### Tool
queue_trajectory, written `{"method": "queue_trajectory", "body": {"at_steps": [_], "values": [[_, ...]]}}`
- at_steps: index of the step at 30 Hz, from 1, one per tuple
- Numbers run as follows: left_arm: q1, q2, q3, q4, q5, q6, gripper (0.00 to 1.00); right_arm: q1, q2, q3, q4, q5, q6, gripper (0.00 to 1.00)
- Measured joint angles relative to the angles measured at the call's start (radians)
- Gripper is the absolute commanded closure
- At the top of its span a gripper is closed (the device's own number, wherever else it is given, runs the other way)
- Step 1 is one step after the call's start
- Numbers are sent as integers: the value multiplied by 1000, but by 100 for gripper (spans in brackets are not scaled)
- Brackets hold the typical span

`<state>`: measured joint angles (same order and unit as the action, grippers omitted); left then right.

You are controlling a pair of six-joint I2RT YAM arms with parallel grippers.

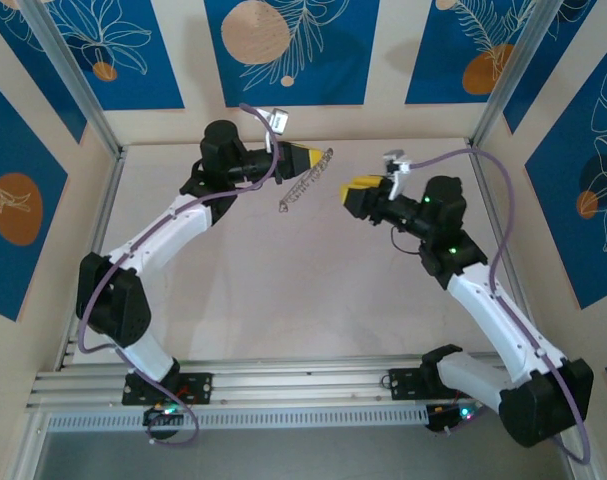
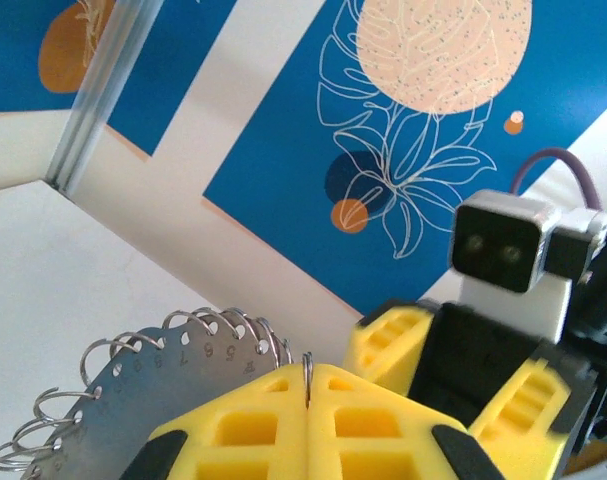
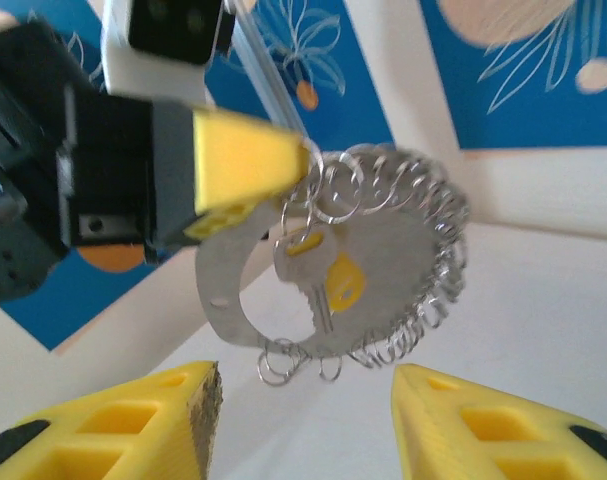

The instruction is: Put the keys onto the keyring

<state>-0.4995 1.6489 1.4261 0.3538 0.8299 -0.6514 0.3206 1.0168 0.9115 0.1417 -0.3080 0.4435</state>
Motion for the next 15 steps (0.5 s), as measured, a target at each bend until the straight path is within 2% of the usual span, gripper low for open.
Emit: {"method": "queue_trajectory", "body": {"at_steps": [6,15], "values": [[0,-14,-80,128,-64,-75,100,-88,31,1,126,-42,178,51],[0,-16,-190,351,-170,-218,100,-90,259,22,383,-66,412,59]]}}
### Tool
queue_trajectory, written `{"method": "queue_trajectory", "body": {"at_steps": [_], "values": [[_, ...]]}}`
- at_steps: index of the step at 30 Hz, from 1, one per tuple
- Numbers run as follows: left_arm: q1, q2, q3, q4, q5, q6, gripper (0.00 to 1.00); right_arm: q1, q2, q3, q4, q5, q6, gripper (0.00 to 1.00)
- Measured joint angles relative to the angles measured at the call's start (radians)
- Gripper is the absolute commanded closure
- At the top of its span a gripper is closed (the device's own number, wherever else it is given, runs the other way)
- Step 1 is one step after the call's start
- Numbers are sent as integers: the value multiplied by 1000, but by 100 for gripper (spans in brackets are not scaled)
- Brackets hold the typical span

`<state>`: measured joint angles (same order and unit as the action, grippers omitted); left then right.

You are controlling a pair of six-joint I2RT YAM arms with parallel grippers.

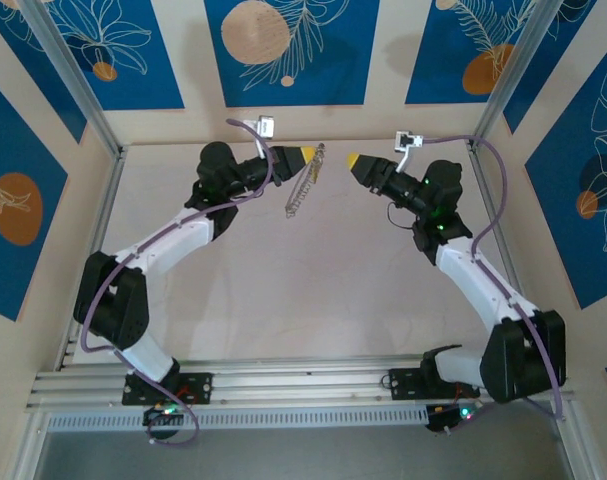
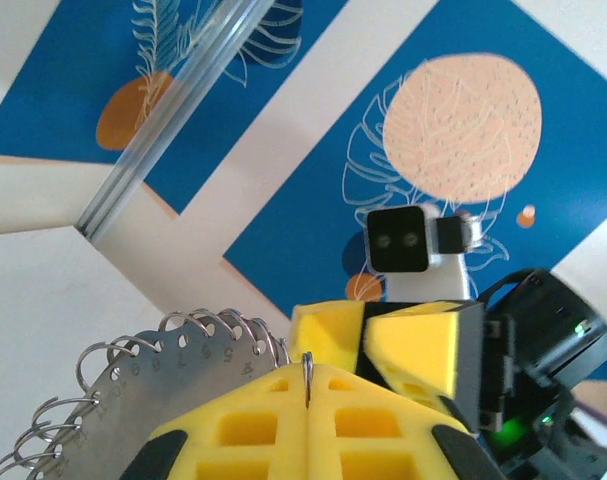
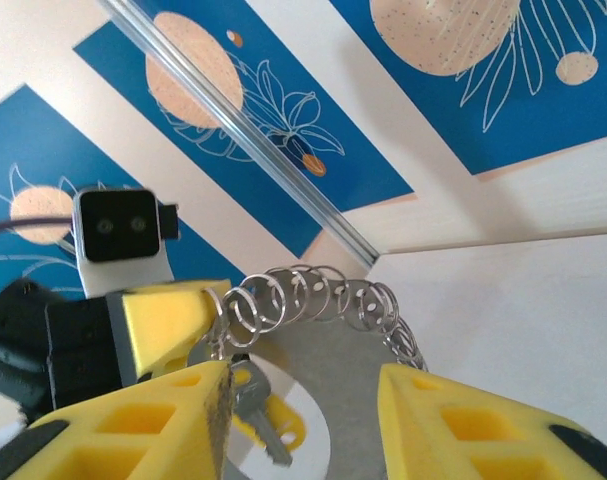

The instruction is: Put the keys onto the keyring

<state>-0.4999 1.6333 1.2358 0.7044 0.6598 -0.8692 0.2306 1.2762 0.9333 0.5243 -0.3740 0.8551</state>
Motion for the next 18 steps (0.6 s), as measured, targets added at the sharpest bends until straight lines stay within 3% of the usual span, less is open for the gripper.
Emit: {"method": "queue_trajectory", "body": {"at_steps": [5,18], "values": [[-2,0,-22,80,-42,-58,100,33,73,4,118,5,69,61],[-20,13,-24,171,-85,-98,100,116,137,60,225,30,92,62]]}}
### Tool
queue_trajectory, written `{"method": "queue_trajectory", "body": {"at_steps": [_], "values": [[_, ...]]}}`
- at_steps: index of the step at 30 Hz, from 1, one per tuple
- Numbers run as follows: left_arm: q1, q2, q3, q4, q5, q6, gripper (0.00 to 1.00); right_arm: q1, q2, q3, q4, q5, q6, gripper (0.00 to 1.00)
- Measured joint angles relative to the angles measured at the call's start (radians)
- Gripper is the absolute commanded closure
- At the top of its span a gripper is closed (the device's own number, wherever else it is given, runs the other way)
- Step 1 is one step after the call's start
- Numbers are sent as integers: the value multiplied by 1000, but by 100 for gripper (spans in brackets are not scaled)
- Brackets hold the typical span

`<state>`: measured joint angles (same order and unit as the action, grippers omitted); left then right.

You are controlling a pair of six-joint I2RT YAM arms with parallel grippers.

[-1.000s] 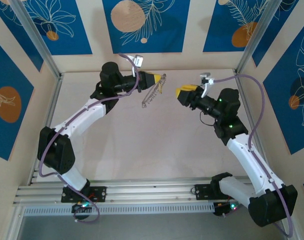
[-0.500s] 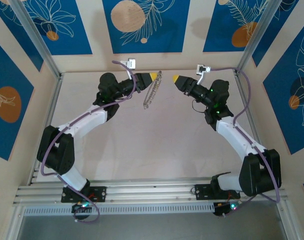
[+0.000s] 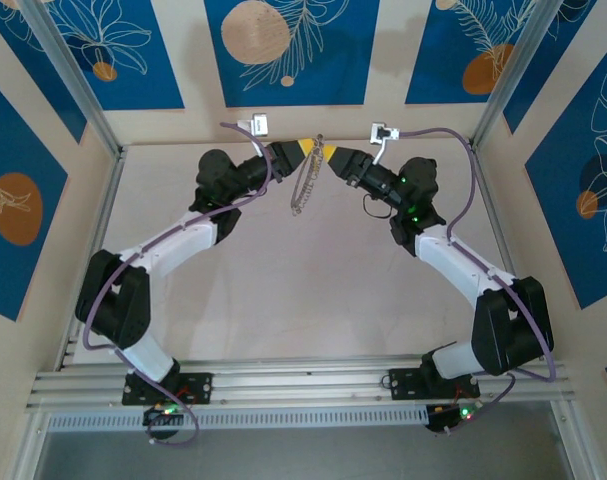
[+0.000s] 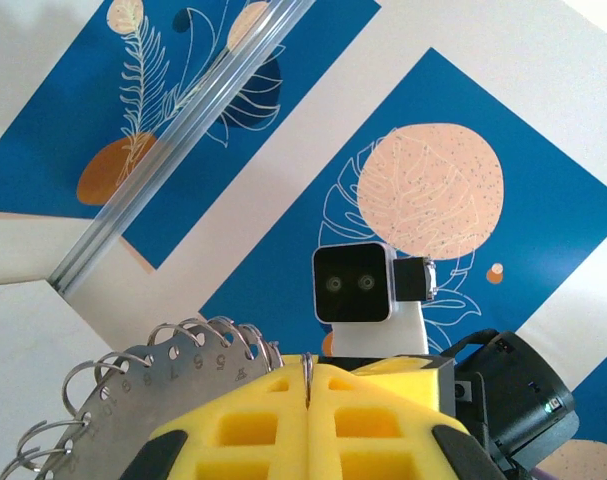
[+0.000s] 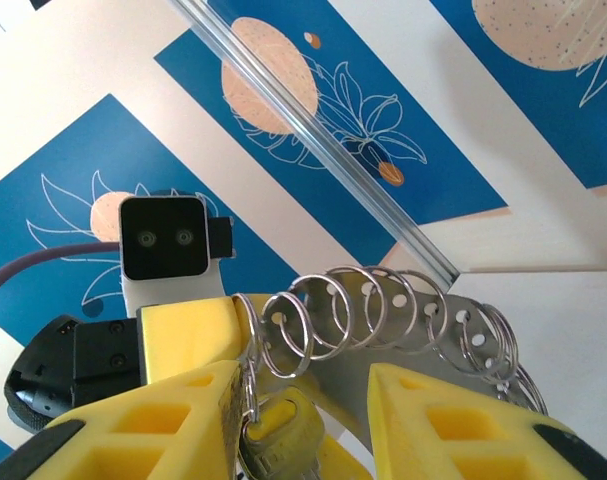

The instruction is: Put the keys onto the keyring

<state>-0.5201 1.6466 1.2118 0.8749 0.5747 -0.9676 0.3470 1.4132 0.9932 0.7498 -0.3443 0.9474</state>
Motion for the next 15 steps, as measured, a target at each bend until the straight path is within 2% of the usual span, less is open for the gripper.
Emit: {"method": "queue_trajectory", "body": {"at_steps": [15], "values": [[-2,29,0,4,0,-3,100,0,66,56,35,-4,14,62]]}}
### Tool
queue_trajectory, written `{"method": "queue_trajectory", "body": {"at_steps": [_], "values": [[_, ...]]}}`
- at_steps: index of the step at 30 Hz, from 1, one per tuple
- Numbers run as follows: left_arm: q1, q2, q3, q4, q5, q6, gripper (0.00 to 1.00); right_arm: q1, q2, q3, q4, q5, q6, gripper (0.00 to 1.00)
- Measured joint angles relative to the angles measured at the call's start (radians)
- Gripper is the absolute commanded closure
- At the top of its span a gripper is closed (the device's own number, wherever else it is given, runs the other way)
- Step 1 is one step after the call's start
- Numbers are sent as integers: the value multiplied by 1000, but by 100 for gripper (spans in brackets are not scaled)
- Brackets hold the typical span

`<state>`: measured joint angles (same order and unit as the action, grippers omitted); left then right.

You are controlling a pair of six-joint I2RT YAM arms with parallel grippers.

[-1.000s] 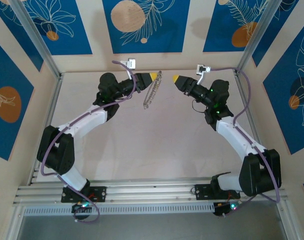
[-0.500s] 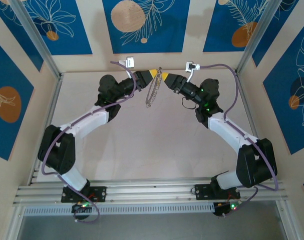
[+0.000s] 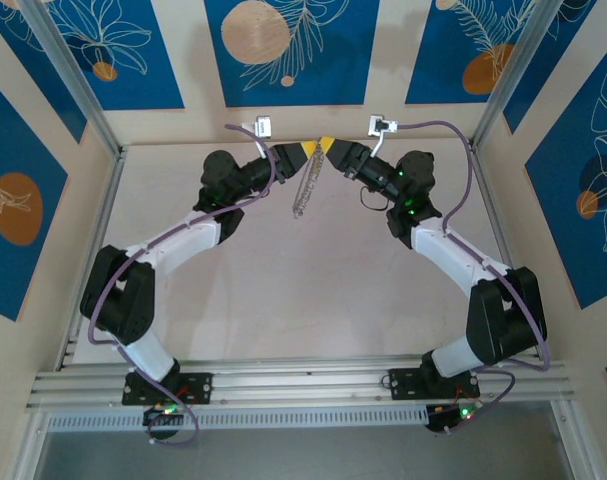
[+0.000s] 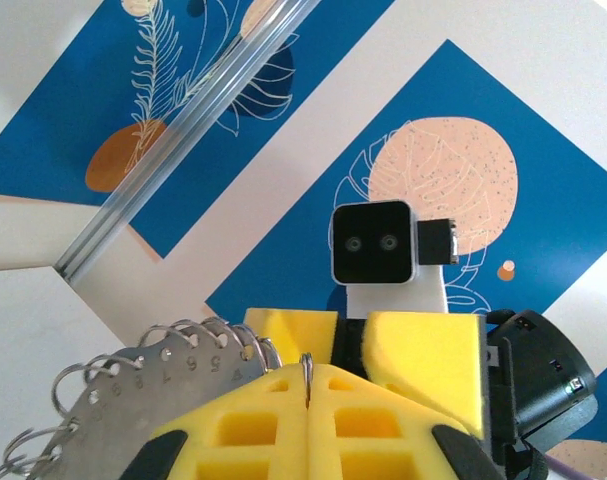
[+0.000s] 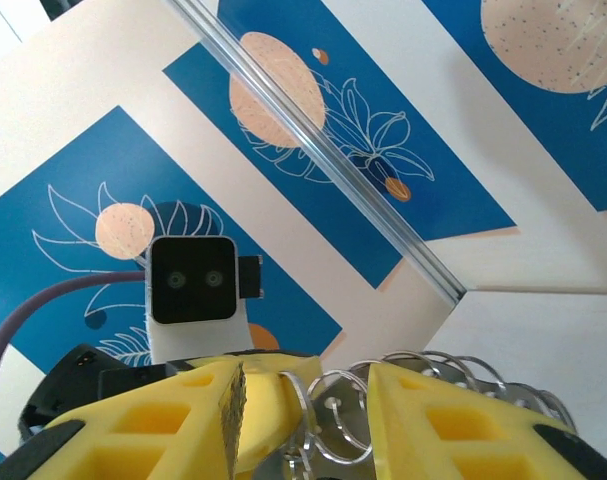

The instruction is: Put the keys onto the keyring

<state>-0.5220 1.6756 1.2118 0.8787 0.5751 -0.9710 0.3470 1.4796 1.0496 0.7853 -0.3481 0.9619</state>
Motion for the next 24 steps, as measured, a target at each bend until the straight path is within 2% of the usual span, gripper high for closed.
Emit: {"method": "queue_trajectory", "body": {"at_steps": [4,11,24], "values": [[0,2,0,0,0,0,100,0,16,0,3,-1,11,63],[0,5,1,0,0,0,100,1,19,3,18,-19,24,76],[-6,14,8,-4,0,1,100,1,19,3,23,-57,34,74]]}}
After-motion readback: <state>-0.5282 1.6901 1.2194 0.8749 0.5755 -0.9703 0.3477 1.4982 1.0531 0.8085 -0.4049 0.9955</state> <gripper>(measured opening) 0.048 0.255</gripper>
